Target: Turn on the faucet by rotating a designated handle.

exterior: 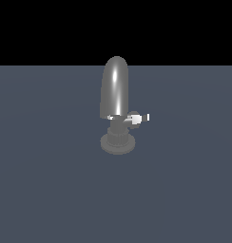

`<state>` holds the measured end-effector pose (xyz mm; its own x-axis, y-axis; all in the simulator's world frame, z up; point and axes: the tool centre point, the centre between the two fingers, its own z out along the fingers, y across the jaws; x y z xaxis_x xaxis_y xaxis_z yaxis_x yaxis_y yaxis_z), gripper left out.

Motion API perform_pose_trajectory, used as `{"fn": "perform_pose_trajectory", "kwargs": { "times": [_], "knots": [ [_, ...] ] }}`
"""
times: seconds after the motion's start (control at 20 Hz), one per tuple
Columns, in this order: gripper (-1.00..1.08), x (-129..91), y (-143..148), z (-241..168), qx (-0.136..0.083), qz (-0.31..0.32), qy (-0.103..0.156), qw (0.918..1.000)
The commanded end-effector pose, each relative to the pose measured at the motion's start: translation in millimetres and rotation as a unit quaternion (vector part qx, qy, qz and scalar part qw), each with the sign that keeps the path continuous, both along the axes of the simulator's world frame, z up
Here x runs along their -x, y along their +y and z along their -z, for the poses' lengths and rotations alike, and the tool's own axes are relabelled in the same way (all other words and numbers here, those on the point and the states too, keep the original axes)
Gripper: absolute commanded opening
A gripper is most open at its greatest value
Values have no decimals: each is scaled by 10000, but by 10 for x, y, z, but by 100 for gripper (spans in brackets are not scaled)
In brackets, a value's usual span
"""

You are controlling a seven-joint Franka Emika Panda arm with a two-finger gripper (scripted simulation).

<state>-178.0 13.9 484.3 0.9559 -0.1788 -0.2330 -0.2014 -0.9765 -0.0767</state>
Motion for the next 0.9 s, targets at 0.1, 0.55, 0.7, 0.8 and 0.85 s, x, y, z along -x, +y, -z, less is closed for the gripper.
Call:
{"fn": "perform_pose_trajectory", "kwargs": {
  "times": [0.1, 0.55, 0.7, 0.8, 0.85],
  "knots": [
    [-100, -226, -11, 61, -161, 358, 398, 9984],
    [-100, -670, -79, 243, -495, 1094, 1217, 9853],
    [-100, -813, -114, 323, -611, 1346, 1498, 9776],
    [-100, -906, -142, 383, -689, 1516, 1687, 9715],
    [-100, -952, -156, 414, -728, 1601, 1782, 9681]
  ]
}}
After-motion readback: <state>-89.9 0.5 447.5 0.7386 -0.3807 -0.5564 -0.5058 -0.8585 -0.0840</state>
